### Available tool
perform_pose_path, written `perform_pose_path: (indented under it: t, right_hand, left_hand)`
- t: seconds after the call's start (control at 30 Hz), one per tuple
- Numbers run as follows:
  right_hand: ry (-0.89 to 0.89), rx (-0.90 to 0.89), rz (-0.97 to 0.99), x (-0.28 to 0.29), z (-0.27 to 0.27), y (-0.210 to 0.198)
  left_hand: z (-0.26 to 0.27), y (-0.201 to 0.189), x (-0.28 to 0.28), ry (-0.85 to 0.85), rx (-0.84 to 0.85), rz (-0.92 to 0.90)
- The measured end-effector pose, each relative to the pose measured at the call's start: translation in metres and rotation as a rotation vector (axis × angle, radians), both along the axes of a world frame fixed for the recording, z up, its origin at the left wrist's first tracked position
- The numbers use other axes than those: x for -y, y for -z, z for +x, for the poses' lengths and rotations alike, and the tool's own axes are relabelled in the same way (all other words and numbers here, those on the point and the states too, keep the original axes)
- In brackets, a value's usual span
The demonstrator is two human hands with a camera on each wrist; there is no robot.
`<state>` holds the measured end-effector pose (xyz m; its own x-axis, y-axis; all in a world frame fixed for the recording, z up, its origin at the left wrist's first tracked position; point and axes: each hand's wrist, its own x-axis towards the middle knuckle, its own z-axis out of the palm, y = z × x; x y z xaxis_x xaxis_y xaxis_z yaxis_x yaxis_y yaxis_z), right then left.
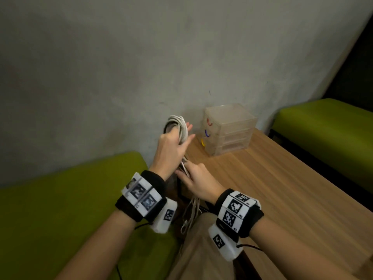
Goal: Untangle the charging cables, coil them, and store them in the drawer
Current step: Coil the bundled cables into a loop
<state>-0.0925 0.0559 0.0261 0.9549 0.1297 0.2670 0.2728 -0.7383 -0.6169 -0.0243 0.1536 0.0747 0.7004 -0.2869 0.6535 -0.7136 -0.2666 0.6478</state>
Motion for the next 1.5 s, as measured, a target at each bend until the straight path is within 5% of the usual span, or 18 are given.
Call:
perform_pose_path:
  t: [0.13,0.23,0.5,0.7,0.9,1.07,1.2,1.37,1.5]
  right_hand:
    - [0.039,0.020,-0.023,0.006,0.002,-0.008]
    - [0.053,0.030,-0.099,0.004,-0.001,-0.011]
    - [0.013,0.038,-0.278,0.038,0.011,-0.043]
    - [-0.096,-0.041,-0.246,0.053,0.015,-0.070]
    - [-0.005,0.105,-0.135,0.063,0.023,-0.075]
    - [0.171,0.085,-0.008,0.073,0.026,-0.052]
    - [0.210,0.100,0.146,0.058,0.024,-0.033]
    - [0.133,-0.017,0.159,0.030,0.011,-0.004]
    - [0.065,-0.018,0.092,0.016,0.011,-0.004]
  left_hand:
    - [0.000,0.011,-0.007,-0.217,0.371,0.493]
    - [-0.001,0.011,-0.012,-0.242,0.411,0.638]
    - [-0.006,0.007,-0.009,-0.057,-0.069,0.525]
    - [-0.009,-0.004,-0.011,0.235,-0.549,0.673]
    - [-0.010,-0.011,-0.018,0.768,-0.836,0.404]
    - [-0.024,-0.023,-0.013,0.913,-0.858,0.043]
    - [-0.027,-0.021,-0.004,0.839,-0.791,-0.219]
    - [-0.009,-0.029,0.005,0.554,-0.794,-0.824]
    - [-0.009,-0.024,0.009,0.347,-0.519,-0.485]
